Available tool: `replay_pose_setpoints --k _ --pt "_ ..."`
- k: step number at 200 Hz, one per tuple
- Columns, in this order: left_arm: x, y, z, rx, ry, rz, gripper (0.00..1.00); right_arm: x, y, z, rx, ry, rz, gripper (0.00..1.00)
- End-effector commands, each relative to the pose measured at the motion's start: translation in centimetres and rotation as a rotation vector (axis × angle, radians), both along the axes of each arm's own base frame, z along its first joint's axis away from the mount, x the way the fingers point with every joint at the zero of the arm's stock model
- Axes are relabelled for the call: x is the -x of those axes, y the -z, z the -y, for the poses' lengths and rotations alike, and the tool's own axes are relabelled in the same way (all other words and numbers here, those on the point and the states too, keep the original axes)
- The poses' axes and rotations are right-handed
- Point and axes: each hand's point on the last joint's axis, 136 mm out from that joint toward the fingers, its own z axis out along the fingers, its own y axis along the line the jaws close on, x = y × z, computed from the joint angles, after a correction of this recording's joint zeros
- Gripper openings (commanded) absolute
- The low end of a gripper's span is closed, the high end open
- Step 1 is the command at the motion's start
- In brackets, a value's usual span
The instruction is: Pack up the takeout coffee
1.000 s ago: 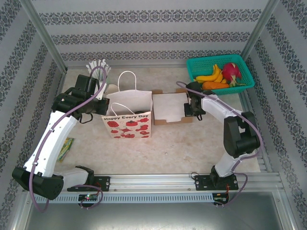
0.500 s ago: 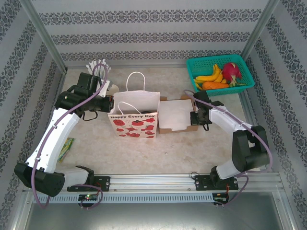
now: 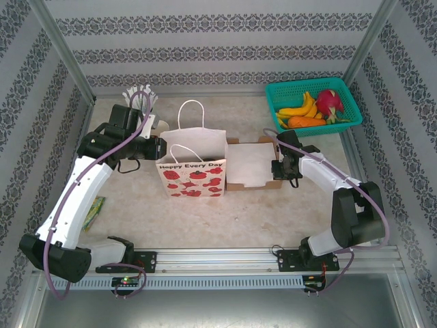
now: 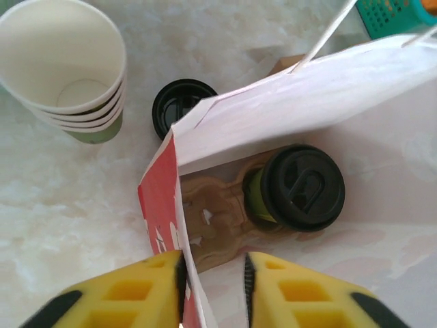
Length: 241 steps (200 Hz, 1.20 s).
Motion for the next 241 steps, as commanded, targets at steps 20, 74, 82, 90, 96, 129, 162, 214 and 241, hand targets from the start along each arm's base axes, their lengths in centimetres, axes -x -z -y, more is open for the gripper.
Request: replay_pose_setpoints --k 20,74,82,90,96,129,162,214,241 --pt "0.0 -2.1 -1.9 -0.051 -0.081 0.083 0.44 0.3 -1.0 0.4 0.002 0.052 -0.011 0.32" --pt "-0.6 -5.9 -1.7 0.084 -0.168 0.23 0.86 -1.8 -5.7 -1.7 -0.085 0.145 0.106 0.59" --pt "-0.8 -6.4 -2.0 0.103 -0.203 0.256 0.91 -2.2 -6.1 -2.2 -0.074 0.155 0.123 0.71" --pt "-0.9 -6.7 -2.3 0.112 -0.231 0.274 0.96 -2.6 -6.3 -2.9 -0.067 0.161 0.137 0.82" --pt "-1.0 -6.9 -2.5 0.119 -0.25 0.287 0.98 -2.9 -6.3 -3.8 -0.078 0.139 0.146 0.97" --pt "-1.5 -7.0 -4.8 0.094 -0.394 0.326 1.0 -4.4 -4.8 -7.3 -0.053 0.05 0.094 0.98" --pt "-2.2 -6.2 -6.1 0.14 -0.533 0.351 1.0 -5.7 -2.9 -9.9 -0.064 -0.006 0.045 0.98" --pt "-2.9 -5.1 -6.3 0.161 -0.581 0.335 1.0 -6.5 0.0 -10.9 -0.032 -0.046 -0.041 0.98" --pt "-2.6 -5.2 -6.7 0.136 -0.588 0.331 1.0 -6.4 1.3 -11.3 -0.031 -0.063 -0.09 0.98"
